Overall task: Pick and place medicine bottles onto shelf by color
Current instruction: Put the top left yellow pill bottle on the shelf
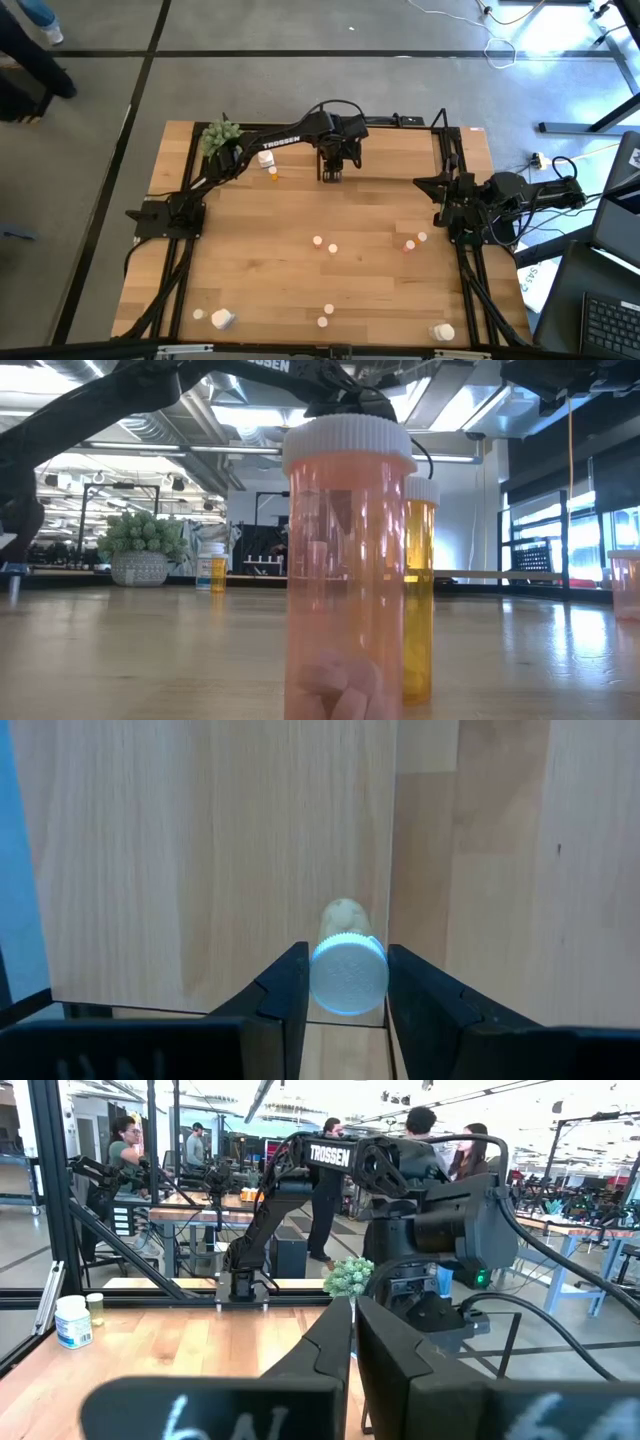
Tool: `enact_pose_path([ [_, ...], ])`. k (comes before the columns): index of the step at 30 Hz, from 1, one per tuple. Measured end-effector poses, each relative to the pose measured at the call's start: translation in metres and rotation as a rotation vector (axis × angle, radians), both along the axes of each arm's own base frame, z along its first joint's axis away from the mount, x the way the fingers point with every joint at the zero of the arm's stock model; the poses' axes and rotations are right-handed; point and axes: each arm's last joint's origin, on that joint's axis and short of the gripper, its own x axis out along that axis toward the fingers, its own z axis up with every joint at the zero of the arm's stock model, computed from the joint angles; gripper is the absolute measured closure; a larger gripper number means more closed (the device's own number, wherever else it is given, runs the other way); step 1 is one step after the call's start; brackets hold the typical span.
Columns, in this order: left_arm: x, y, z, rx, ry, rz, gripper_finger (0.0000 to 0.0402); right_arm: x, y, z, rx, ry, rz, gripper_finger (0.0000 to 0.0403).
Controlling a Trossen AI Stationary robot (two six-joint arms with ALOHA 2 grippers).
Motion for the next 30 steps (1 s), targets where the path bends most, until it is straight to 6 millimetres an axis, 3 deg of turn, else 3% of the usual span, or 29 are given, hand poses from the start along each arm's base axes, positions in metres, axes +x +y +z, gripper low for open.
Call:
enact_pose_path([
  [16,-0.0002,0.0004,0.0,0.006,0.0,0.027,0.0288,0.0,0.0,0.0,0.0,0.0,0.0,0.038],
  [30,-0.0007,0.0013,-0.0001,0.016,0.009,0.004,0.0215,0.0,0.0,0.0,0.0,0.0,0.0,0.038],
])
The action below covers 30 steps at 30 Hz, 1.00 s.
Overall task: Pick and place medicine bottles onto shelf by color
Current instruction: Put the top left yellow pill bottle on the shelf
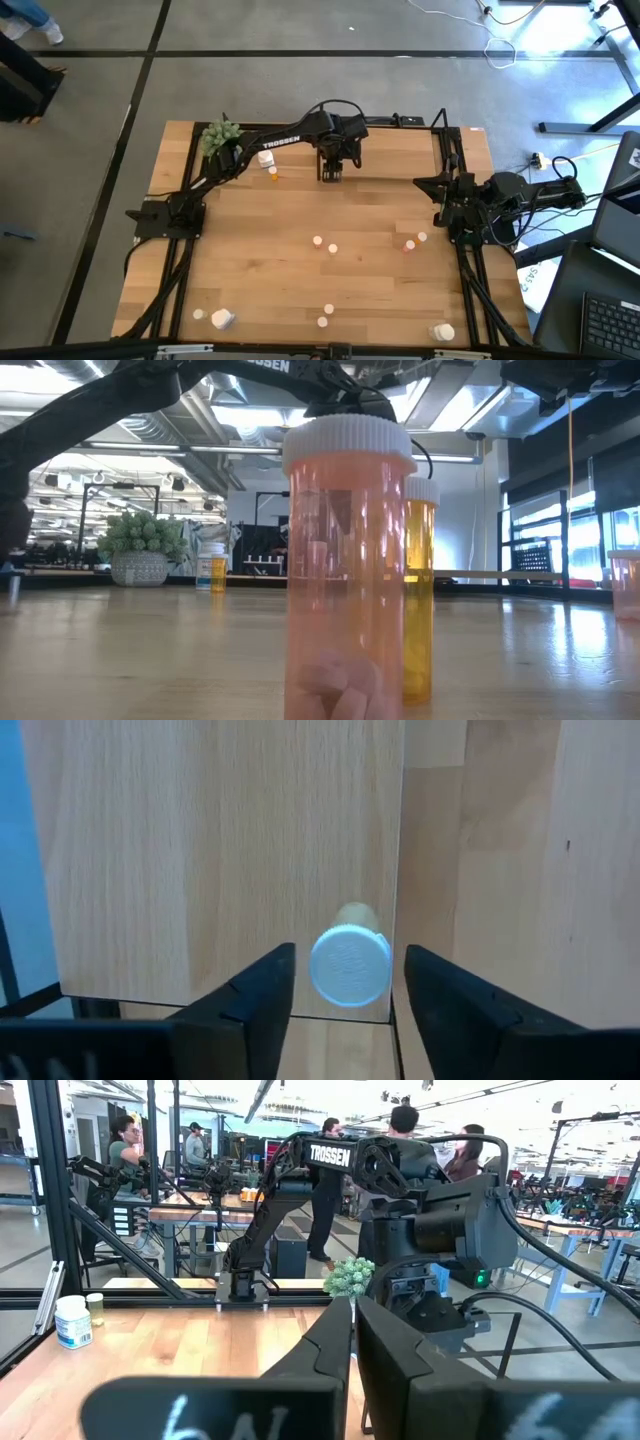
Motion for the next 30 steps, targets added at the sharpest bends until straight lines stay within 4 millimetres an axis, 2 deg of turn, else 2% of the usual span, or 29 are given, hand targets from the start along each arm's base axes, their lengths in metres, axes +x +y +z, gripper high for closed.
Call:
enact_pose_path([
  [21,-0.005,0.0,0.017,0.063,-0.014,0.022,0.0211,0.0,0.0,0.0,0.0,0.0,0.0,0.038],
  [30,-0.028,-0.006,0.065,0.091,-0.087,0.038,0.0211,0.0,0.0,0.0,0.0,0.0,0.0,0.038],
])
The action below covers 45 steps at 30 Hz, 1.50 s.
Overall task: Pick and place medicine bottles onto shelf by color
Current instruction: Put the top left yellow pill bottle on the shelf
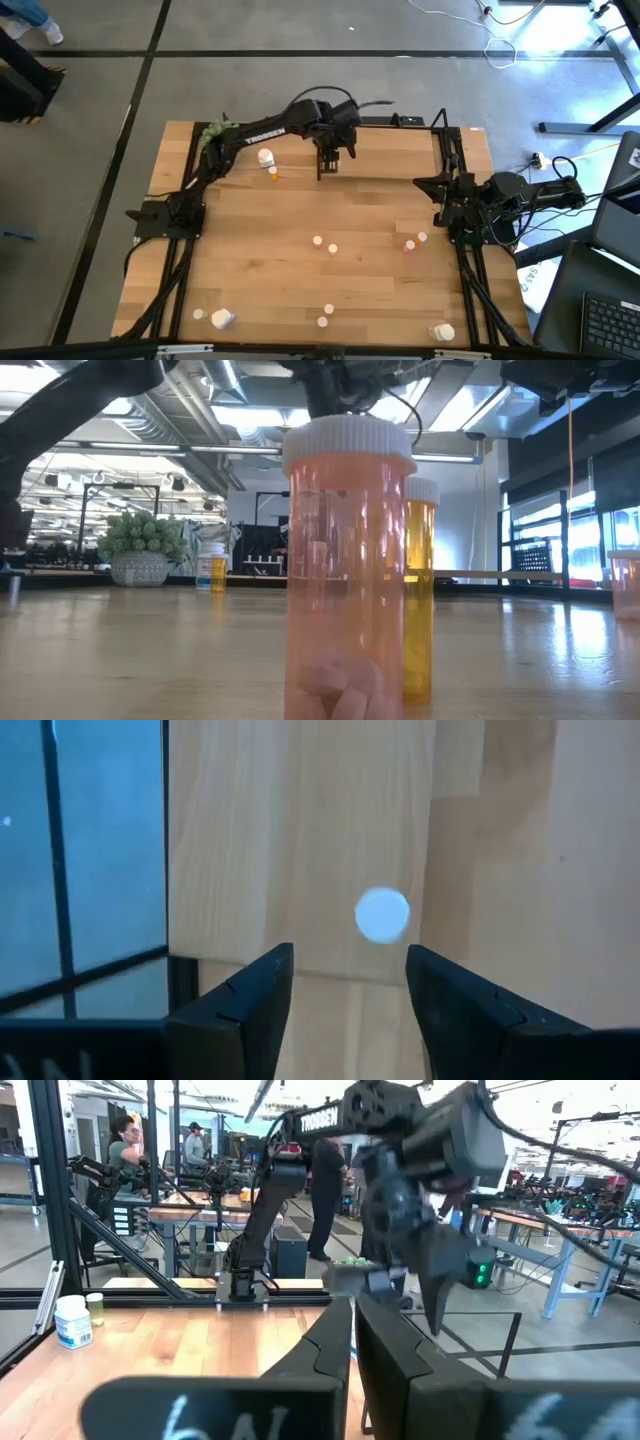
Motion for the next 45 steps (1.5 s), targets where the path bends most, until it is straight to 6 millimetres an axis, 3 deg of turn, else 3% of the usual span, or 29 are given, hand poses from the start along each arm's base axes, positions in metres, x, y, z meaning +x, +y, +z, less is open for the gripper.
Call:
enact_pose_path([
  [5,-0.023,-0.003,0.022,-0.044,0.016,0.049,0.0211,0.0,0.0,0.0,0.0,0.0,0.0,0.038],
  [18,-0.061,0.001,0.032,-0.241,0.138,0.196,0.0211,0.0,0.0,-0.001,-0.001,0.007,0.0,0.038],
  [24,-0.085,-0.004,0.067,-0.206,0.038,0.235,0.0211,0.0,0.0,-0.001,-0.002,0.011,0.0,0.038],
  [31,-0.098,-0.019,0.089,-0.237,-0.034,0.196,0.0211,0.0,0.0,-0.001,-0.003,0.013,0.0,0.038],
  [38,-0.101,-0.015,0.084,-0.265,-0.016,0.195,0.0211,0.0,0.0,-0.001,-0.003,0.015,0.0,0.038],
  [45,-0.089,-0.015,0.067,-0.394,-0.068,-0.128,0.0211,0.0,0.0,-0.001,-0.003,0.015,0.0,0.038],
])
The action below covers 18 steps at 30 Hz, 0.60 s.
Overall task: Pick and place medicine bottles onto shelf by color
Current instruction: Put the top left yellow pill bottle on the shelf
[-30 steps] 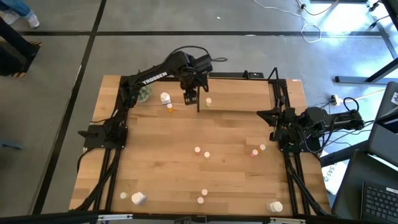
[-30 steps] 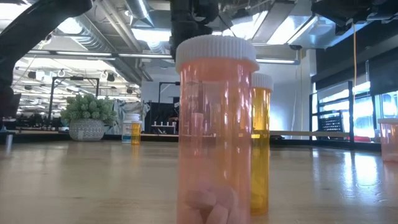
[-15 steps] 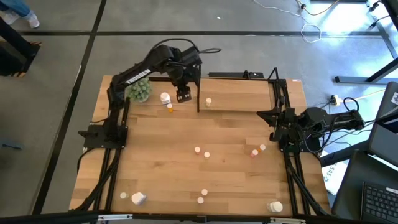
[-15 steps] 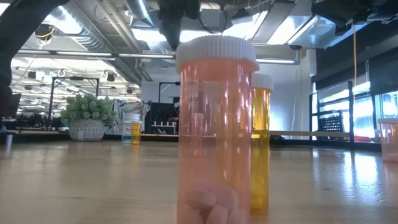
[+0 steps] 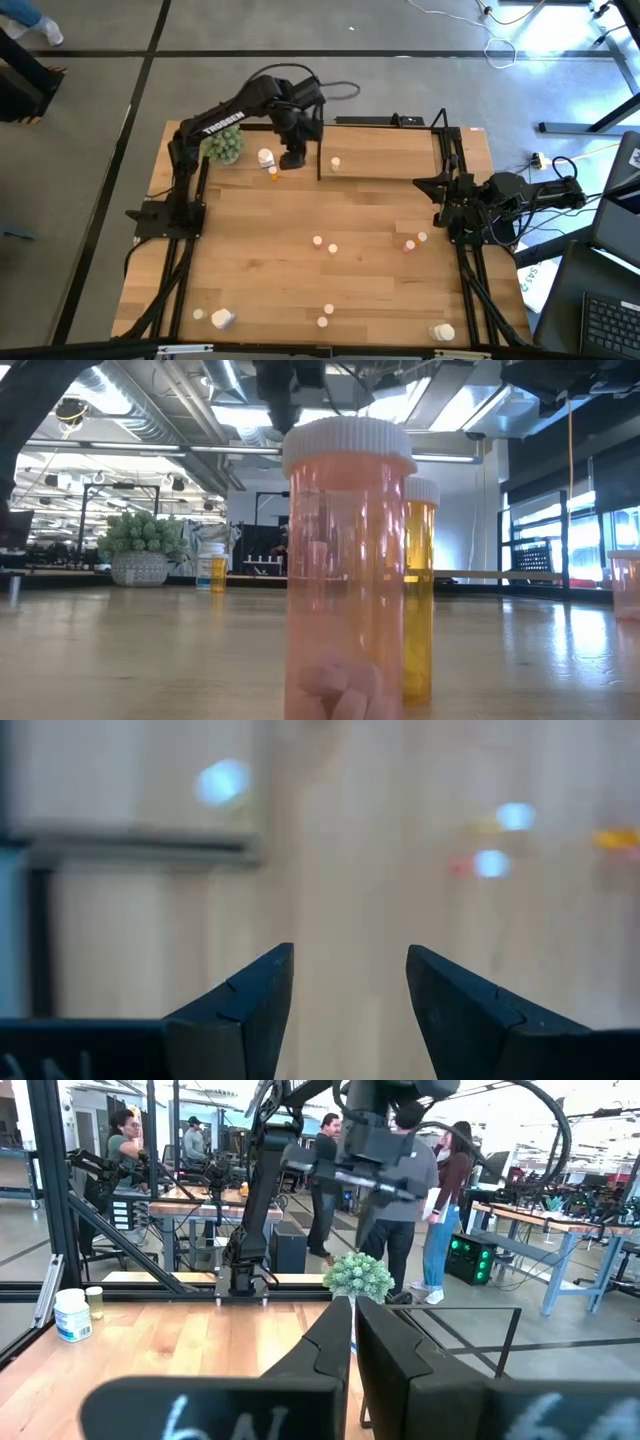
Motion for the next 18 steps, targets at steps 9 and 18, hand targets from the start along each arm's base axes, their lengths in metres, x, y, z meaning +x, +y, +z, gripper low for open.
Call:
enact_pose_path([
  [9,0.025,-0.003,-0.032,0.078,-0.117,-0.263,0.0211,0.0,0.0,0.0,0.0,0.0,0.0,0.038],
  [18,0.035,-0.012,-0.067,0.066,-0.079,-0.325,0.0211,0.0,0.0,0.0,0.0,0.0,-0.002,0.038],
])
